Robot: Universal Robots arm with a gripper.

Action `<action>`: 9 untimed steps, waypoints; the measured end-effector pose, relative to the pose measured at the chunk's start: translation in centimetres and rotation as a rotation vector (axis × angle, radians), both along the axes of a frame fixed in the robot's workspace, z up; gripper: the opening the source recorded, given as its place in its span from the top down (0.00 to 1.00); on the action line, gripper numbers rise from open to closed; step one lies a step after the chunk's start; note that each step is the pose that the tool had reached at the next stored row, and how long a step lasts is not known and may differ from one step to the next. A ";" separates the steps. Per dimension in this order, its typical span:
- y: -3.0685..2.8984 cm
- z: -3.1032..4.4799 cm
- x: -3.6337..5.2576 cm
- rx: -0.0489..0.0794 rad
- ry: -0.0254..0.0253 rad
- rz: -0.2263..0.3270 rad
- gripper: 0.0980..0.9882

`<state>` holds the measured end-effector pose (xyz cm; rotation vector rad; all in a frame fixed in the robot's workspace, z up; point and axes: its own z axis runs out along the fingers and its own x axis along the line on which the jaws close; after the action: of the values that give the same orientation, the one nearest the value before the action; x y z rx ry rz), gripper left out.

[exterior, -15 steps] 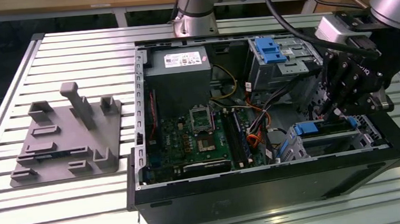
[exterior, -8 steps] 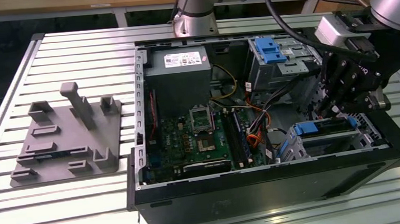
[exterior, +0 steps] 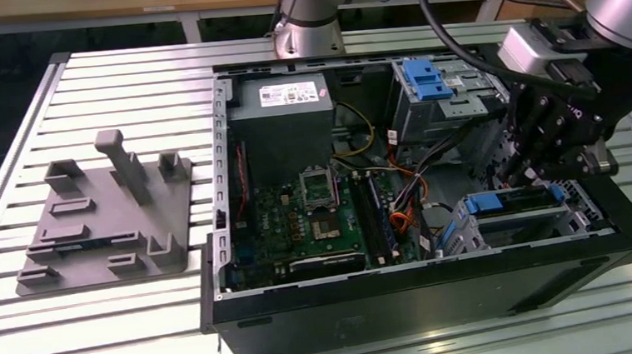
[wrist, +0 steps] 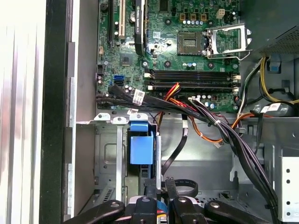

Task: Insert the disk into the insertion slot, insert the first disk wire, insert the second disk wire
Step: 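Insert the second disk wire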

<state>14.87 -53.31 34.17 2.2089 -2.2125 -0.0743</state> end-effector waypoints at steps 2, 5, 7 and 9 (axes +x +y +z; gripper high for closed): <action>-0.12 -0.01 0.00 0.000 0.0000 0.000 0.89; -0.28 -0.02 0.00 0.000 0.0000 0.000 0.89; -0.34 -0.03 0.00 0.000 0.0000 0.001 0.89; -0.38 -0.04 0.00 0.000 0.0000 0.001 0.89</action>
<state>14.87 -53.69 34.13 2.2101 -2.2113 -0.0743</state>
